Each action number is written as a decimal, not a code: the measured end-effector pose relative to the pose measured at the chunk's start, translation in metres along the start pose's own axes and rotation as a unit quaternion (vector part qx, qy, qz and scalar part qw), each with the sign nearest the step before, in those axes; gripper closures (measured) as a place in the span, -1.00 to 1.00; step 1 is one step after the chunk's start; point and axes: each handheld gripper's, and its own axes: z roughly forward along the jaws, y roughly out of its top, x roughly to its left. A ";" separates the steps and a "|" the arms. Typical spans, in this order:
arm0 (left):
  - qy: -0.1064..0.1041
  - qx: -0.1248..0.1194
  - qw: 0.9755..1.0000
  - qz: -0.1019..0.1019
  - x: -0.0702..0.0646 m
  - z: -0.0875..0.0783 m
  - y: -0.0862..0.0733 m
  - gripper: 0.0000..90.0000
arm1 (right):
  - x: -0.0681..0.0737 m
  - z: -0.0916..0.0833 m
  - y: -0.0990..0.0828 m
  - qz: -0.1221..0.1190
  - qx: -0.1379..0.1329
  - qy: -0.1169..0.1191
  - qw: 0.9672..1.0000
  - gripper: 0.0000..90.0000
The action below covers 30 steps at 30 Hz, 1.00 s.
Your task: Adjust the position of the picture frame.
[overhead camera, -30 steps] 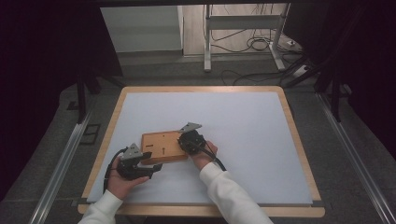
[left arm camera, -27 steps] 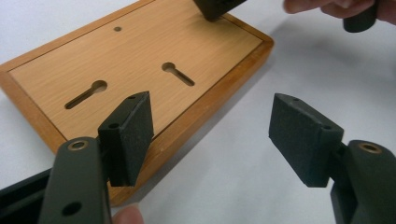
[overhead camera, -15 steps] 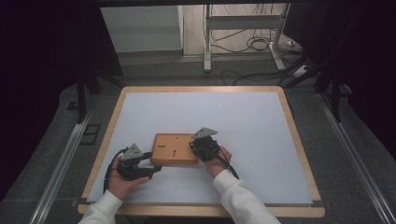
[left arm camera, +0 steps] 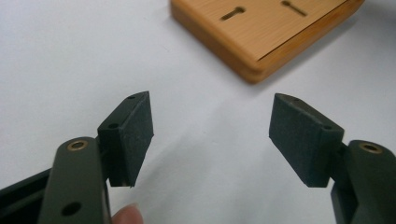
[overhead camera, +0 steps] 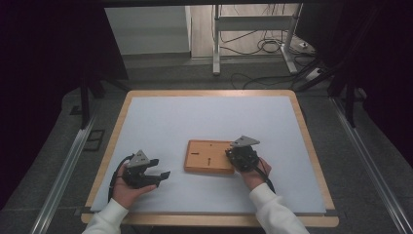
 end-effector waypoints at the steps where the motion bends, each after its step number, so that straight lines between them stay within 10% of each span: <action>1: 0.000 0.001 1.000 0.001 0.000 0.000 0.000 -0.34 | -0.009 -0.006 -0.004 0.006 0.000 -0.010 1.000 0.89; 9: 0.000 0.006 1.000 0.004 0.000 0.001 0.000 -0.34 | -0.031 -0.007 -0.011 0.027 0.004 -0.030 0.999 0.89; 30: 0.000 0.010 1.000 0.005 -0.001 0.003 0.000 -0.34 | -0.035 0.017 0.000 0.028 -0.003 -0.032 0.999 0.89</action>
